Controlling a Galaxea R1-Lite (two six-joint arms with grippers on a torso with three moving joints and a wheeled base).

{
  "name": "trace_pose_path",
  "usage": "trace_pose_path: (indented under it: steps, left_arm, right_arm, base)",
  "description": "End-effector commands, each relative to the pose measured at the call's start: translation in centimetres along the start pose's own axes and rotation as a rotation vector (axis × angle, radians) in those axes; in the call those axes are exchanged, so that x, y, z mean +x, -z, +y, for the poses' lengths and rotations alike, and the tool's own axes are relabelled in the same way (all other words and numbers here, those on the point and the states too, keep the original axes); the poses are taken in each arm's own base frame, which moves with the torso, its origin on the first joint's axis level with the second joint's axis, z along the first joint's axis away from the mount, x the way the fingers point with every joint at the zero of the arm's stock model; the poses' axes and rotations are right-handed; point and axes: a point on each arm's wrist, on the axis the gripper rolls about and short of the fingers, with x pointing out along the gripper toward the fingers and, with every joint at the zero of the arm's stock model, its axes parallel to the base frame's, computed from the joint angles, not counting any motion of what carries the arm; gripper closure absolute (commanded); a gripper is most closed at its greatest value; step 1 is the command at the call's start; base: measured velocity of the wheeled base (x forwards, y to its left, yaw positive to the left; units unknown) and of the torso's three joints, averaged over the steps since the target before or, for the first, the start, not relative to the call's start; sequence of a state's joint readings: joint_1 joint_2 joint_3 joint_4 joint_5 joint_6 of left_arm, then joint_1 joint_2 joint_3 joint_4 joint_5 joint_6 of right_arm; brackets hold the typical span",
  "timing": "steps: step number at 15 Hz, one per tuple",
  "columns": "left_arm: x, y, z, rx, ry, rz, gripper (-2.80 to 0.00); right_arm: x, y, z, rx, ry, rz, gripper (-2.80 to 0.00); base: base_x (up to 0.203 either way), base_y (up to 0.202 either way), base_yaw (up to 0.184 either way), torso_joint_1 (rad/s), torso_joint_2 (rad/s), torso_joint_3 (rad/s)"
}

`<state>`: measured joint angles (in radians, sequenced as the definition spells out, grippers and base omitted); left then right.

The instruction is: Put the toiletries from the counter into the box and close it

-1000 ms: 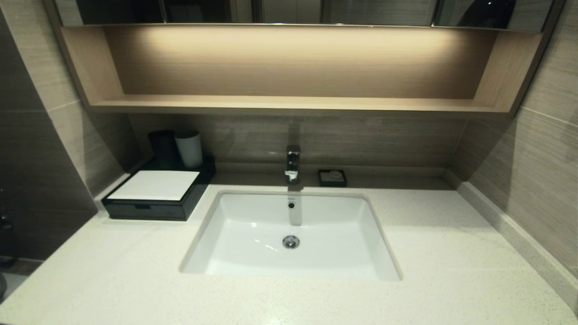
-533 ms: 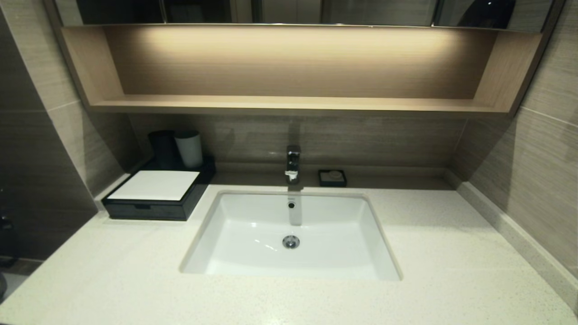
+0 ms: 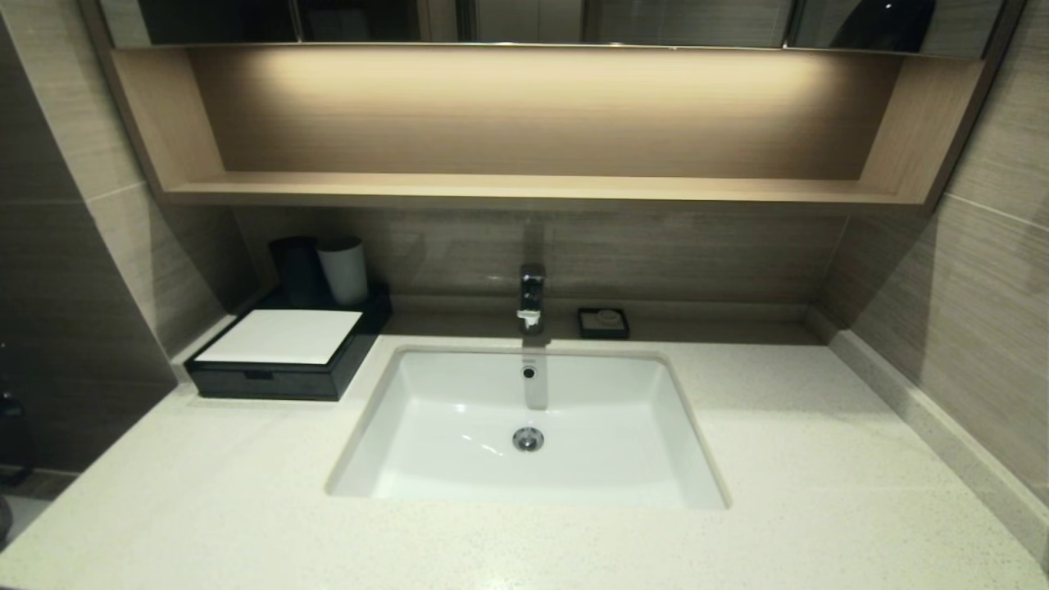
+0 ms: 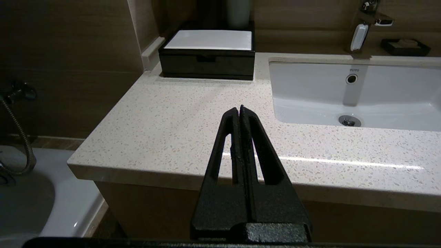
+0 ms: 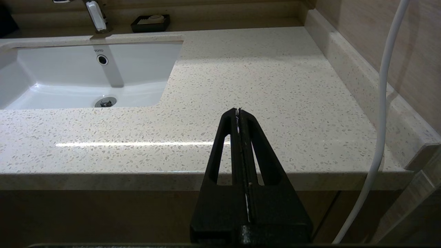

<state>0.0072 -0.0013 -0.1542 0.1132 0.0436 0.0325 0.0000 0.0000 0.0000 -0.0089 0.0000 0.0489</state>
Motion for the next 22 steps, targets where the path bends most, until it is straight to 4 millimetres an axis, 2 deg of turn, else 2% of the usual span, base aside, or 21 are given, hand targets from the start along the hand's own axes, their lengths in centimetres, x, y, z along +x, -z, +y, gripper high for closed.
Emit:
trace_pose_path:
  steps: [1,6,13,15,22]
  left_arm:
    - [0.4,0.7,0.0,0.029,-0.001,-0.002,0.0]
    - [1.1,2.0,-0.1,0.052,-0.001,-0.029,0.0]
    - [1.3,2.4,-0.2,0.028,0.036,-0.022,0.0]
    - [1.3,3.0,-0.2,-0.003,0.036,0.034,0.0]
    - [1.3,3.0,-0.2,-0.028,0.035,0.034,0.0]
  right_arm:
    - [0.0,0.0,0.0,0.0,0.0,0.001,0.0]
    - [0.0,0.0,0.0,0.0,0.0,0.001,0.0]
    - [0.0,0.0,0.0,0.0,0.0,0.001,0.0]
    - [0.0,0.0,0.0,0.0,0.0,0.001,0.0]
    - [0.0,0.0,0.0,0.0,0.0,0.001,0.0]
  base:
    - [0.0,0.0,0.0,0.0,0.0,0.0]
    - [0.0,0.0,0.0,0.0,0.0,0.0]
    - [0.0,0.0,0.0,0.0,0.0,0.0]
    - [0.0,0.0,0.0,0.0,0.0,0.0]
    - [0.0,0.0,0.0,0.0,0.0,0.0]
